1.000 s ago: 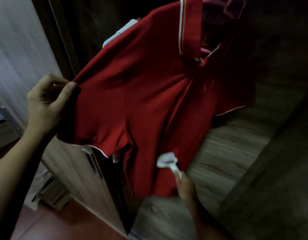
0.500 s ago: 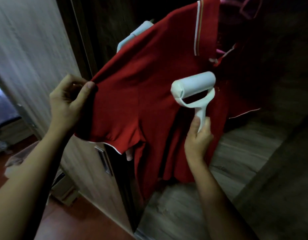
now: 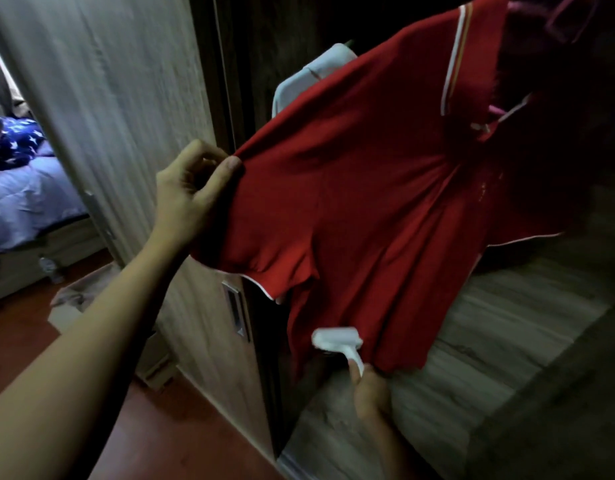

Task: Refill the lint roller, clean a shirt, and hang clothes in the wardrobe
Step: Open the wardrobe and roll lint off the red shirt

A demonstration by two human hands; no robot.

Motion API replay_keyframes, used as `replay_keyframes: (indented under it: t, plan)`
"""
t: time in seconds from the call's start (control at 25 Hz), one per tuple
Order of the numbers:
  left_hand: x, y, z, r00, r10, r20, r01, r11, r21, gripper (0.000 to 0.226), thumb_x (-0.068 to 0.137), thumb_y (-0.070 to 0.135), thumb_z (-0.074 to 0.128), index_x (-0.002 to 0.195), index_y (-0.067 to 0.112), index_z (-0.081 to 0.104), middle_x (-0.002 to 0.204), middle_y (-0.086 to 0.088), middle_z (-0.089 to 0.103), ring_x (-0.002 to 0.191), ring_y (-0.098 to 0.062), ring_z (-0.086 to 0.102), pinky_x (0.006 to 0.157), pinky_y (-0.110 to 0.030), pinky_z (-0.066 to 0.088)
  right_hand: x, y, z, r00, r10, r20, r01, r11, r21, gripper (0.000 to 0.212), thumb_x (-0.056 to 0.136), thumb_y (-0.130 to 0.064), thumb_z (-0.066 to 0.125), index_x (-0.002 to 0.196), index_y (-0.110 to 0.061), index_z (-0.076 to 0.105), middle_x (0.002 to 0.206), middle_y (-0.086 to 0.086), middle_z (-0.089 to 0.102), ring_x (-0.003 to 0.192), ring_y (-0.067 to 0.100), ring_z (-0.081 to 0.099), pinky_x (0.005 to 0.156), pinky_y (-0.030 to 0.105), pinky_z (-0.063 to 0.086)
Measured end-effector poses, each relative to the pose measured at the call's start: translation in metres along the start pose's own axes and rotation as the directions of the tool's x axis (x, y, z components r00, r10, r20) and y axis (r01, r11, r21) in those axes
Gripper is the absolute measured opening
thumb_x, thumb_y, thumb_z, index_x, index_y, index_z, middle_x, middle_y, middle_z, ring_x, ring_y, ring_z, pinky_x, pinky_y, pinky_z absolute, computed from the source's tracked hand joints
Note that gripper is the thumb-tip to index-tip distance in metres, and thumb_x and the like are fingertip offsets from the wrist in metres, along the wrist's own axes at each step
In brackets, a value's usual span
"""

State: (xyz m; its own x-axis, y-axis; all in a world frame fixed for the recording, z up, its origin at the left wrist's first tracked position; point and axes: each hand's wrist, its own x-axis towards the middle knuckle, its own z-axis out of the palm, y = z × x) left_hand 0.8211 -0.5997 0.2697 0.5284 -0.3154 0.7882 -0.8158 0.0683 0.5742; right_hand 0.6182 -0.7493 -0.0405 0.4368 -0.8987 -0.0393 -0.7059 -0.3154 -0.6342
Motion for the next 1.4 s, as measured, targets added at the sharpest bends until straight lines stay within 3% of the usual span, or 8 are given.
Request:
replay_keyframes:
  t: [0.12,0.24,0.36,0.48,0.76,0.96,1.32,1.4]
  plan:
    - [0.000,-0.002,0.001,1.000,0.004,-0.007,-0.004,1.000,-0.015,0.015,0.087,0.037,0.061,0.074,0.035,0.053,0.063,0.025,0.058,0.059,0.006,0.047,0.058,-0.016,0.038,0.007,-0.041,-0.042,0.978,-0.066,-0.198,0.099,0.982,0.161,0.040,0.095,-0.037,0.042,0.090,-0.001,0.060,0.079,0.024,0.069,0.074,0.039,0.066,0.056,0.030,0.039]
    - [-0.001,-0.003,0.002,1.000,0.022,-0.021,-0.023,1.000,-0.018,0.014,0.087,0.036,0.061,0.075,0.036,0.054,0.064,0.025,0.058,0.059,0.006,0.048,0.058,-0.015,0.038,0.002,-0.098,-0.107,0.861,-0.166,-0.482,0.362,0.865,0.349,0.038,0.091,-0.034,0.041,0.077,-0.002,0.056,0.053,0.007,0.057,0.049,0.019,0.057,0.047,0.023,0.020]
    - [-0.001,-0.004,0.002,1.000,0.020,-0.022,-0.020,1.000,-0.020,0.013,0.086,0.037,0.061,0.075,0.035,0.055,0.065,0.024,0.058,0.061,0.002,0.049,0.059,-0.018,0.040,-0.004,-0.151,-0.173,0.717,-0.204,-0.666,0.566,0.728,0.387,0.033,0.093,-0.031,0.038,0.079,-0.007,0.055,0.053,-0.015,0.044,0.047,-0.010,0.048,0.044,0.009,0.030]
    - [-0.001,-0.005,0.001,1.000,0.017,-0.024,-0.017,1.000,-0.026,0.012,0.086,0.038,0.061,0.075,0.035,0.057,0.066,0.022,0.060,0.063,-0.004,0.052,0.060,-0.022,0.042,-0.010,-0.179,-0.201,0.666,-0.242,-0.705,0.638,0.675,0.371,0.034,0.095,-0.034,0.038,0.081,-0.007,0.055,0.053,-0.011,0.046,0.049,-0.006,0.050,0.043,0.011,0.030]
    - [-0.002,-0.006,0.002,0.999,0.022,-0.027,-0.023,0.999,-0.033,0.013,0.086,0.035,0.062,0.075,0.040,0.057,0.068,0.009,0.064,0.062,-0.009,0.055,0.058,-0.030,0.044,-0.048,-0.155,-0.113,0.772,-0.467,-0.431,0.601,0.757,0.256,0.047,0.087,-0.053,0.029,0.079,-0.013,0.051,0.057,0.013,0.062,0.051,0.030,0.059,0.047,0.026,0.024]
    - [-0.002,-0.007,0.001,0.999,0.033,-0.012,-0.034,0.998,-0.055,0.014,0.087,0.030,0.062,0.076,0.037,0.058,0.069,0.025,0.062,0.063,0.006,0.053,0.061,-0.018,0.043,-0.004,-0.185,-0.192,0.673,-0.158,-0.723,0.563,0.744,0.361,0.038,0.092,-0.039,0.036,0.086,-0.005,0.052,0.069,0.019,0.063,0.064,0.036,0.058,0.053,0.030,0.025]
    - [-0.002,-0.004,0.001,0.999,0.047,-0.013,-0.047,0.998,-0.032,0.017,0.088,0.026,0.062,0.077,0.038,0.056,0.072,0.028,0.062,0.064,0.009,0.054,0.062,-0.011,0.042,-0.065,-0.159,-0.103,0.912,-0.239,-0.335,0.380,0.801,0.462,0.034,0.092,-0.033,0.038,0.114,-0.011,0.052,0.080,0.020,0.068,0.074,0.037,0.064,0.052,0.025,0.025]
    - [-0.002,-0.005,0.001,0.999,0.051,-0.012,-0.051,0.998,-0.032,0.017,0.088,0.028,0.061,0.077,0.039,0.056,0.071,0.028,0.061,0.064,0.009,0.053,0.063,-0.011,0.041,-0.047,-0.158,-0.122,0.904,-0.184,-0.386,0.366,0.799,0.477,0.024,0.096,-0.022,0.043,0.111,-0.006,0.054,0.086,0.023,0.067,0.078,0.039,0.063,0.055,0.029,0.026]
